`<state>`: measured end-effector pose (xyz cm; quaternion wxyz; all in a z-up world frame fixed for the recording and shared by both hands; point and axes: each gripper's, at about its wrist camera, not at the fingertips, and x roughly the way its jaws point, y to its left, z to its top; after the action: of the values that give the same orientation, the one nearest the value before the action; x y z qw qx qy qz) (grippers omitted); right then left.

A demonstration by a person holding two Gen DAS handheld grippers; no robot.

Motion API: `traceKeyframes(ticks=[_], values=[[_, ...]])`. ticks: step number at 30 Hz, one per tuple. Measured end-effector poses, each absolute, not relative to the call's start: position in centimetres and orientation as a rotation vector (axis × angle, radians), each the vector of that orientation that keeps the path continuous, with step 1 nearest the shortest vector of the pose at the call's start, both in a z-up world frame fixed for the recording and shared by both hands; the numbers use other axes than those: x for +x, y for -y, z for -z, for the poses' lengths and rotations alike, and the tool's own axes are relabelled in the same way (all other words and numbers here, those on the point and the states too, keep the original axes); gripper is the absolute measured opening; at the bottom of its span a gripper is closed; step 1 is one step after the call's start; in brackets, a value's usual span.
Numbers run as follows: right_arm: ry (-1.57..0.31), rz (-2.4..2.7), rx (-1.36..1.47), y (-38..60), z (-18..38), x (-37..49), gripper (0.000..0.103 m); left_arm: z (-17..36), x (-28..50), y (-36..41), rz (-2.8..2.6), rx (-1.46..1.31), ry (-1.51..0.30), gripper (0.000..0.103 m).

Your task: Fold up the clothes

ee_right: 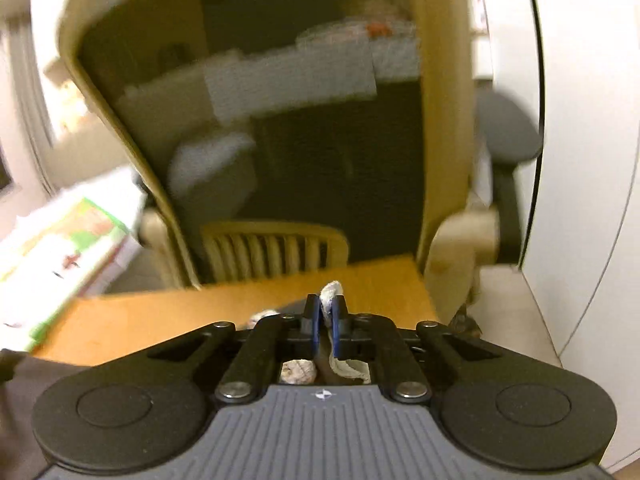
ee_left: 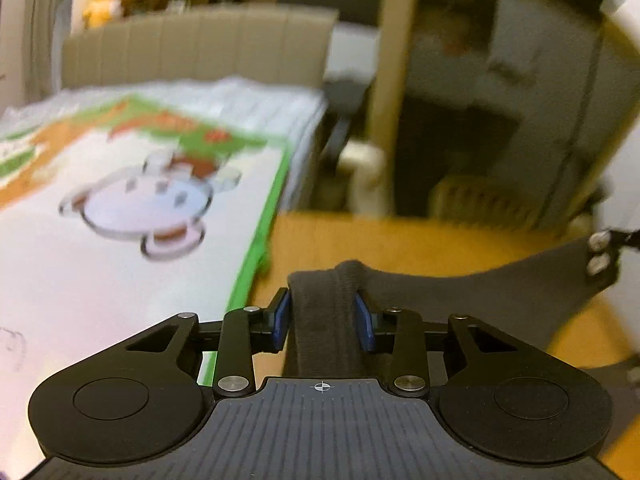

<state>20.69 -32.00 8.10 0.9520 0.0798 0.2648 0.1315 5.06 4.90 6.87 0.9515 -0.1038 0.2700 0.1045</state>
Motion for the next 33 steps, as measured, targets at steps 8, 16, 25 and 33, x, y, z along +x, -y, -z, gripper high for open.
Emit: traceKeyframes(ticks=[8, 16, 25, 33], values=[[-0.482, -0.11, 0.003, 37.6, -7.4, 7.1, 0.006, -5.8, -6.5, -0.5, -0.105, -0.138, -0.595, 0.041], [-0.551, -0.066, 0.196, 40.9, -5.2, 3.4, 0.038, -4.5, -9.1, -0.9, -0.145, -0.221, -0.635, 0.084], [-0.69, -0.184, 0.18, 36.3, -1.4, 3.2, 0.022, -2.1, -3.0, -1.1, -0.205, -0.294, -0.727, 0.088], [-0.484, -0.274, 0.064, 34.6, -7.9, 4.0, 0.013, -4.4, -3.1, 0.3, -0.21, -0.238, -0.632, 0.094]])
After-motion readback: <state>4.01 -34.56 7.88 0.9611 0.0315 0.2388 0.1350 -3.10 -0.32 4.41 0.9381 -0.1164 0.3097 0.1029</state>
